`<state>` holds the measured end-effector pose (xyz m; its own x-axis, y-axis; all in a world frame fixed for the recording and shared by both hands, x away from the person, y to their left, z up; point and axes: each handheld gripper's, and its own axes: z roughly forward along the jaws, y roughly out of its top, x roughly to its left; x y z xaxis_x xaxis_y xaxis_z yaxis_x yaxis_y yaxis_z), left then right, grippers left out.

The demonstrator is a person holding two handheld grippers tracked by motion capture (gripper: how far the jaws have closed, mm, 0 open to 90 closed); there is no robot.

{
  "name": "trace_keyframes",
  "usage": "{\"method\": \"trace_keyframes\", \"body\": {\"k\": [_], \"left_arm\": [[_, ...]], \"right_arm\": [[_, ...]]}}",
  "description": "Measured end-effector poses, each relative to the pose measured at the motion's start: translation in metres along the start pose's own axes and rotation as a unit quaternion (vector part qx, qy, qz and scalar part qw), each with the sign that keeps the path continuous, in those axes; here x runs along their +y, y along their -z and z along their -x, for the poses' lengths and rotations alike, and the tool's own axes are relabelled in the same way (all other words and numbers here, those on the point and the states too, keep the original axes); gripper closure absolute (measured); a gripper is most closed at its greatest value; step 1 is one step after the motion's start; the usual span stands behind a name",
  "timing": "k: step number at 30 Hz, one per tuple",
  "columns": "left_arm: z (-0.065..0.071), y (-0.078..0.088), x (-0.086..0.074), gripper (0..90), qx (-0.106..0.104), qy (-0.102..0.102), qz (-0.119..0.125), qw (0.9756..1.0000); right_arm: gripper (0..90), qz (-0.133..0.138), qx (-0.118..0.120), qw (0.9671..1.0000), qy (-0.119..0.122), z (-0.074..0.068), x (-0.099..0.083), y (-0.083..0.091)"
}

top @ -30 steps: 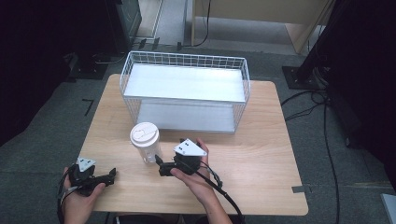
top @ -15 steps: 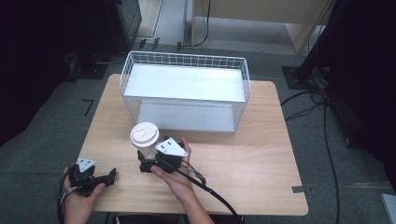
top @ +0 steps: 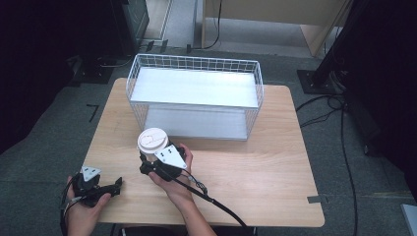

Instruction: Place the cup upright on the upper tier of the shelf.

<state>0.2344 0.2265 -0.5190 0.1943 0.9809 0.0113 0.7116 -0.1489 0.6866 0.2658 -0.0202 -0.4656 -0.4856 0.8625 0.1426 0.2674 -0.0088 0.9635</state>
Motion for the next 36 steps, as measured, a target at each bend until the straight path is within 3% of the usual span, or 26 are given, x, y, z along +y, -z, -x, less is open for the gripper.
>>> {"method": "trace_keyframes", "body": {"k": [12,20,36], "left_arm": [[0.000,0.000,0.000,0.0,-0.001,0.000,-0.001,1.0000],[0.000,0.000,0.000,0.0,-0.001,-0.001,-0.001,1.0000],[0.000,0.000,0.000,0.0,0.000,0.000,-0.001,1.0000]], "right_arm": [[15.3,0.023,-0.017,0.9996,0.002,0.011,0.022,0.014],[15.3,0.062,-0.030,0.9975,0.013,0.024,0.060,0.032],[15.3,0.129,-0.058,0.9894,0.034,0.046,0.130,0.059]]}}
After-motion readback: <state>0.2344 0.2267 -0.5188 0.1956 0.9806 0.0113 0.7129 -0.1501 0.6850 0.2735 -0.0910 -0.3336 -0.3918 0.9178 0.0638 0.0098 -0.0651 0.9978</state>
